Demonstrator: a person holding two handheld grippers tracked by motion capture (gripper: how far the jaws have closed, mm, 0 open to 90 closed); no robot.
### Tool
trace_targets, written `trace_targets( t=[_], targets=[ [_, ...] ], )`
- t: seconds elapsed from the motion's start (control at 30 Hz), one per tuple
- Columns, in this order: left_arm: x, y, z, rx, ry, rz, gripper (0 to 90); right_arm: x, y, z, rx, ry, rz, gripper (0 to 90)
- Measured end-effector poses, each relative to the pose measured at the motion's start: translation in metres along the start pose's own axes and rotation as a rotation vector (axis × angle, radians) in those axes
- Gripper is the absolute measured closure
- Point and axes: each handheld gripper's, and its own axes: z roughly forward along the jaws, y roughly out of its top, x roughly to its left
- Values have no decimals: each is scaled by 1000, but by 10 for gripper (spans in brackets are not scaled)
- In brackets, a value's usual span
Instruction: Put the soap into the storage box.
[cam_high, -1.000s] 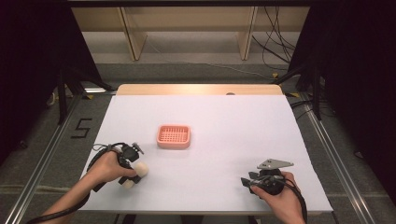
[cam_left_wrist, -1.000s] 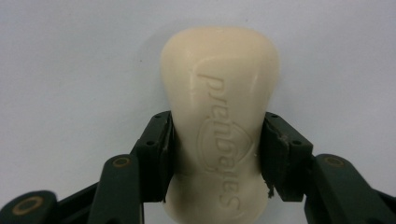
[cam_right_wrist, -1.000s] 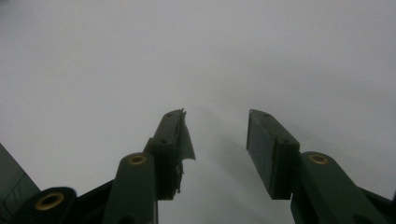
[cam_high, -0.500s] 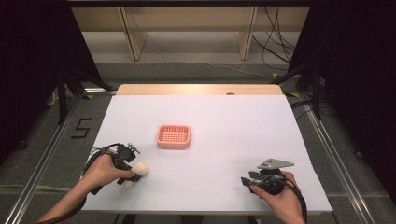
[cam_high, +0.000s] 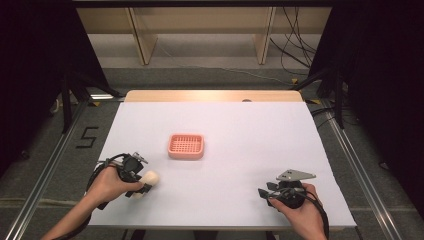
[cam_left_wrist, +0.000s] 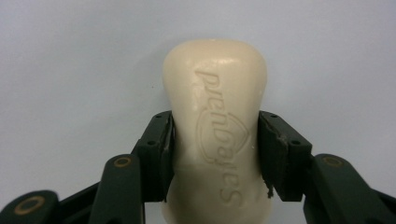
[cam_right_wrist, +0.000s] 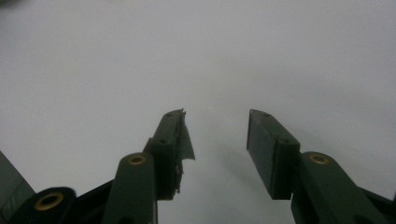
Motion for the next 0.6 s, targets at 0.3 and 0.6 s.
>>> trace_targets(
  t=[0.3,0.6],
  targets=[
    [-1,2,-3,-37,7,-2,488,-1,0,0,-4,-2,-11,569],
    [-1,4,-5,-82,14,-9,488,-1,0,0,-5,-4,-12,569]
  ],
)
